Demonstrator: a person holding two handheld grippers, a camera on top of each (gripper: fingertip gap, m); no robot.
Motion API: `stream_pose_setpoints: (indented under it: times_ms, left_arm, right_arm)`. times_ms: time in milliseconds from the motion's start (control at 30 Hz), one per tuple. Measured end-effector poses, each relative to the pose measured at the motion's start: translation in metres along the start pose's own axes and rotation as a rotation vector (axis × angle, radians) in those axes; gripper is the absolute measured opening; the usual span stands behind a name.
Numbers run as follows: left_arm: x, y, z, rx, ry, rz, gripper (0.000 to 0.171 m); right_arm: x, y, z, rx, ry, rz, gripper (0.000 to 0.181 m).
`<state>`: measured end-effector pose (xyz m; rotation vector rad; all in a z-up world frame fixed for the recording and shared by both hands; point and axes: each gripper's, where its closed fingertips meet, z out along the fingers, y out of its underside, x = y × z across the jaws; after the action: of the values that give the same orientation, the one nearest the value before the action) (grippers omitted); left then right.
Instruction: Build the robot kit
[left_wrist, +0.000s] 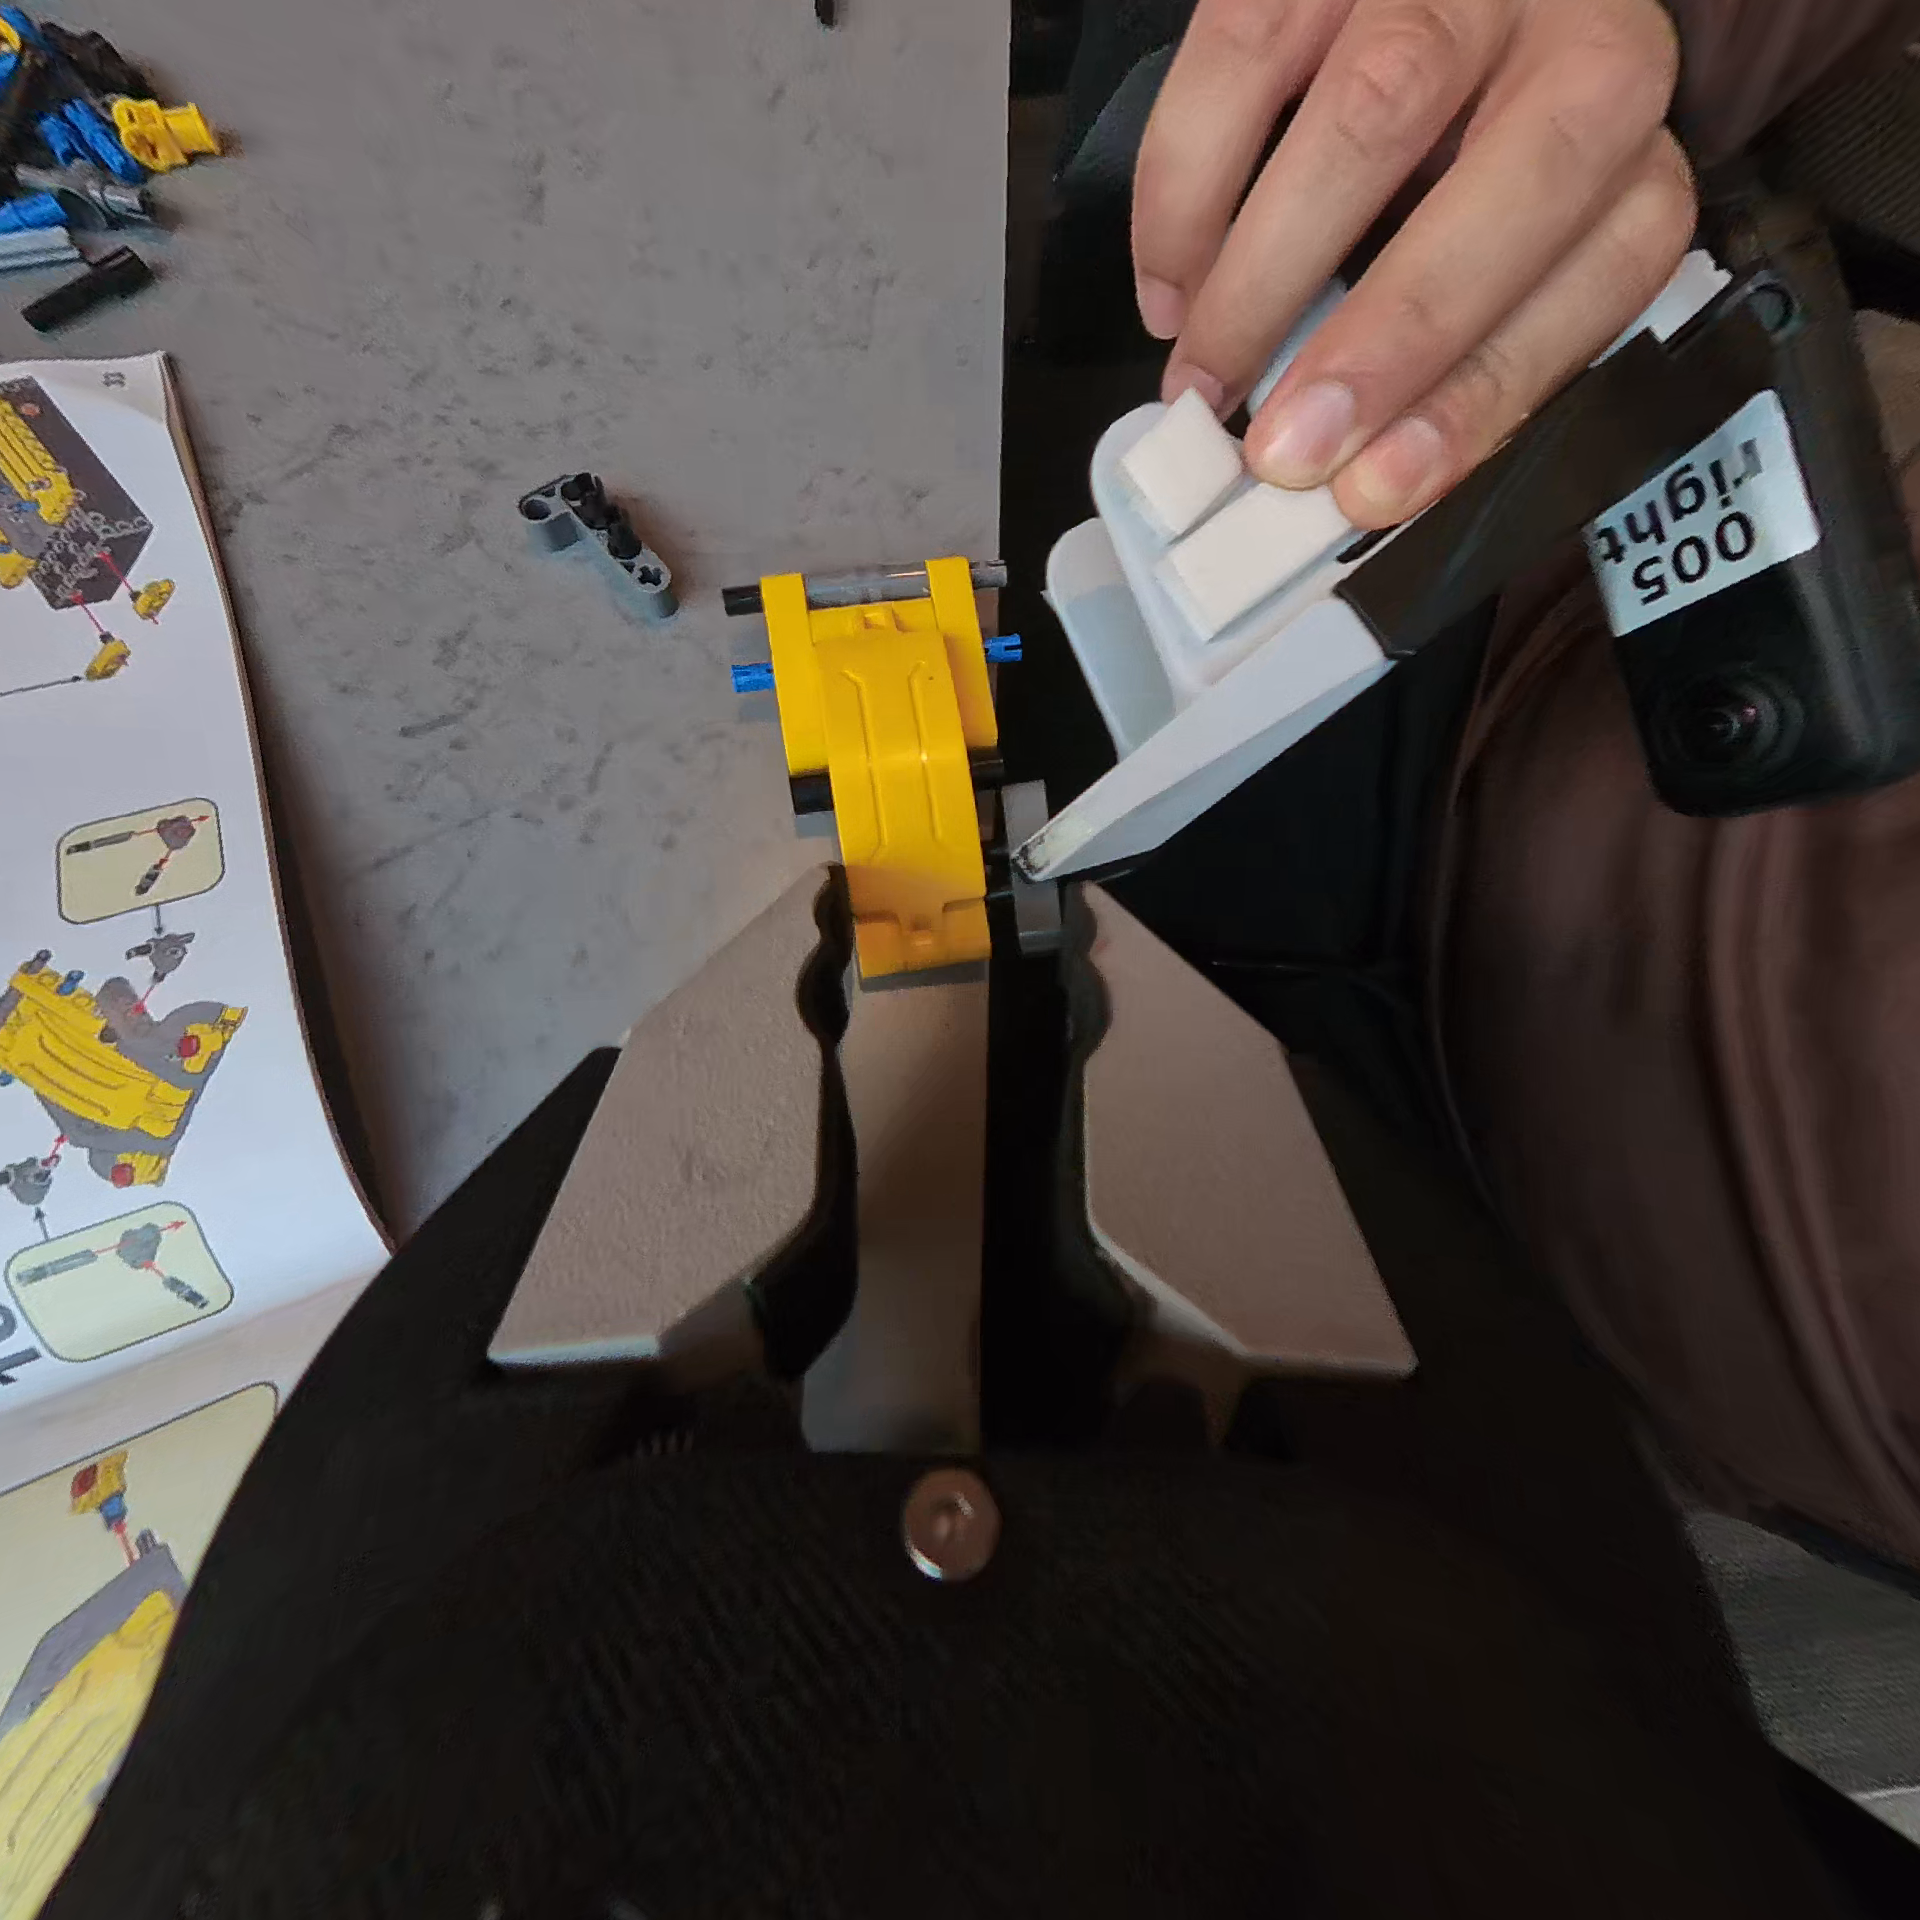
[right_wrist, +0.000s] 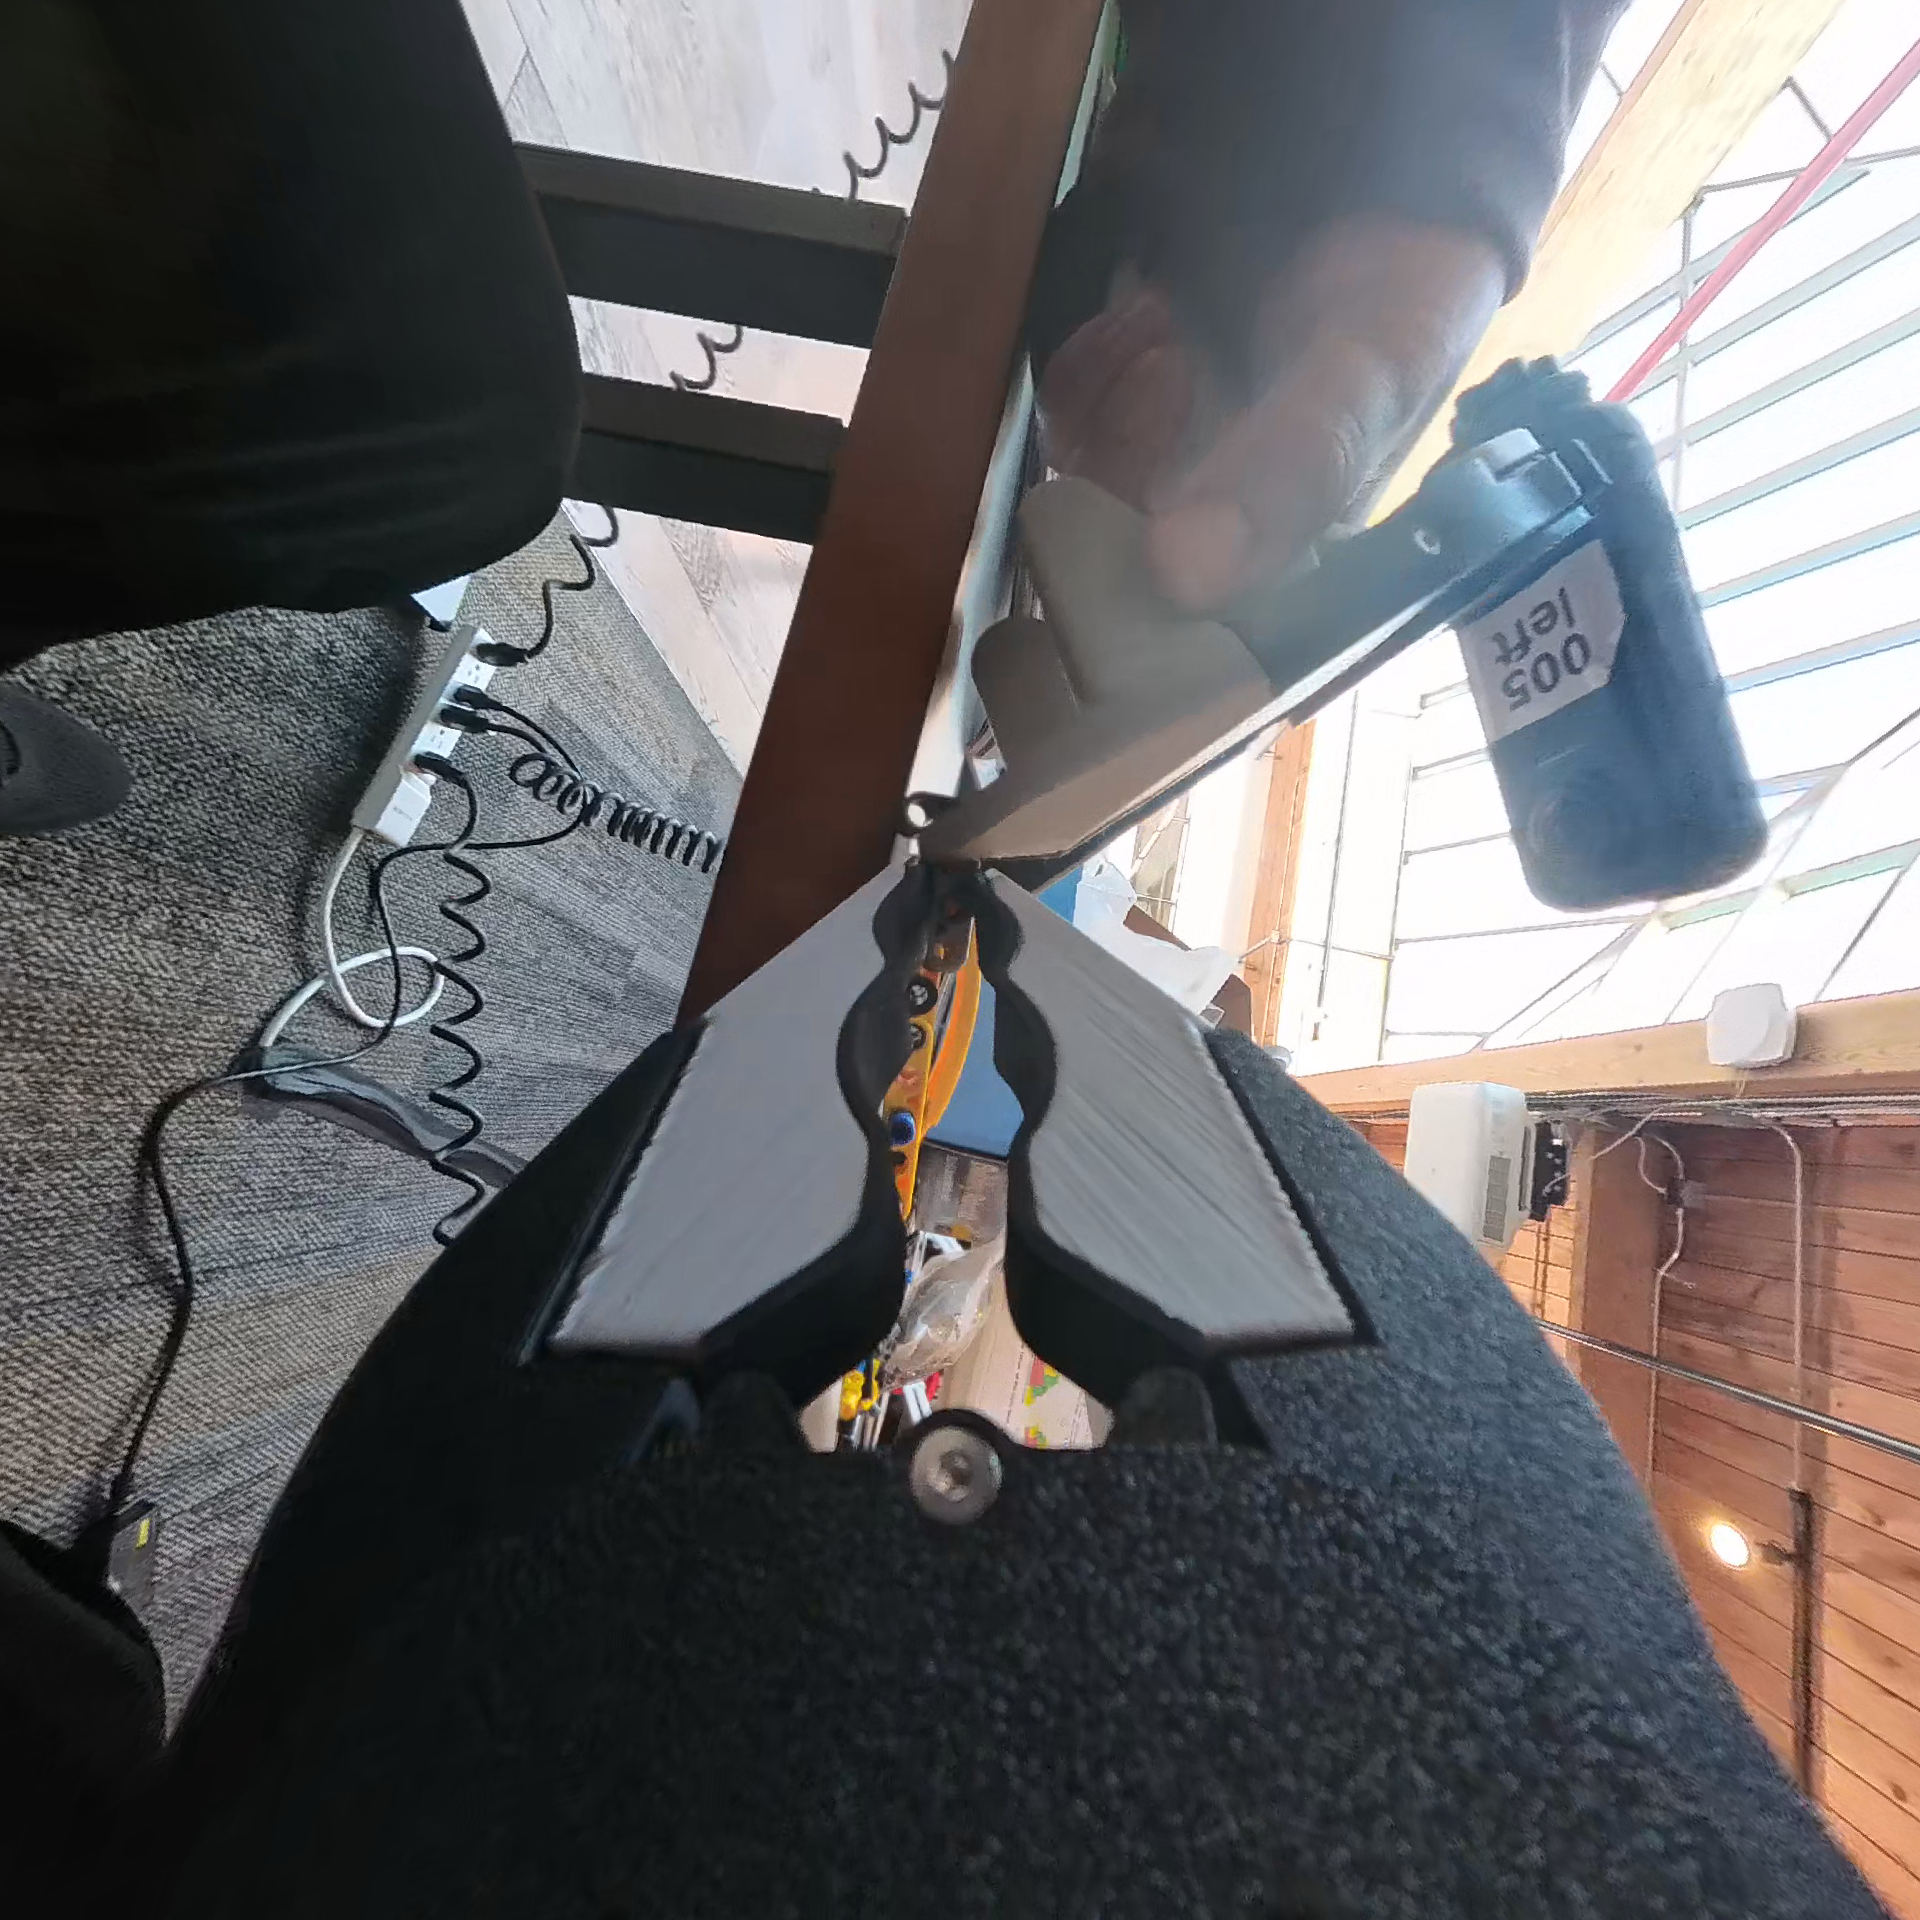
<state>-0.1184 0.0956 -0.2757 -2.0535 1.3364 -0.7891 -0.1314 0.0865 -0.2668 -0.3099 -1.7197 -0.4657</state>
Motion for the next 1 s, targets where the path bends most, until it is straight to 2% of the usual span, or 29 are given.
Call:
stream_pose_setpoints:
  times_ms: [167, 333, 400, 533, 667, 867, 1000]
  left_arm:
    - [0.001, 0.000, -0.007, 0.028, 0.092, -0.113, 0.037]
    - [-0.006, -0.002, -0.015, 0.078, 0.155, -0.246, 0.037]
    - [-0.008, 0.000, -0.012, 0.060, 0.139, -0.257, 0.036]
    - [-0.008, 0.001, -0.013, 0.061, 0.137, -0.261, 0.036]
    - [-0.011, 0.002, -0.015, 0.066, 0.139, -0.287, 0.035]
    - [-0.010, -0.004, -0.019, 0.123, 0.209, -0.387, 0.036]
    - [-0.007, -0.007, -0.025, 0.158, 0.269, -0.431, 0.036]
  right_arm:
    - [0.006, -0.002, 0.005, 0.010, -0.067, 0.081, 0.007]
    - [0.010, 0.002, 0.013, 0.026, -0.194, 0.185, 0.007]
    - [0.007, 0.003, 0.014, 0.054, -0.245, 0.177, 0.008]
    - [0.008, 0.001, 0.015, 0.090, -0.224, 0.071, 0.007]
    - [0.008, 0.002, 0.019, 0.097, -0.248, 0.083, 0.007]
    - [0.013, 0.006, 0.017, 0.131, -0.445, 0.309, 0.007]
    - [0.019, 0.003, 0.018, 0.166, -0.520, 0.350, 0.008]
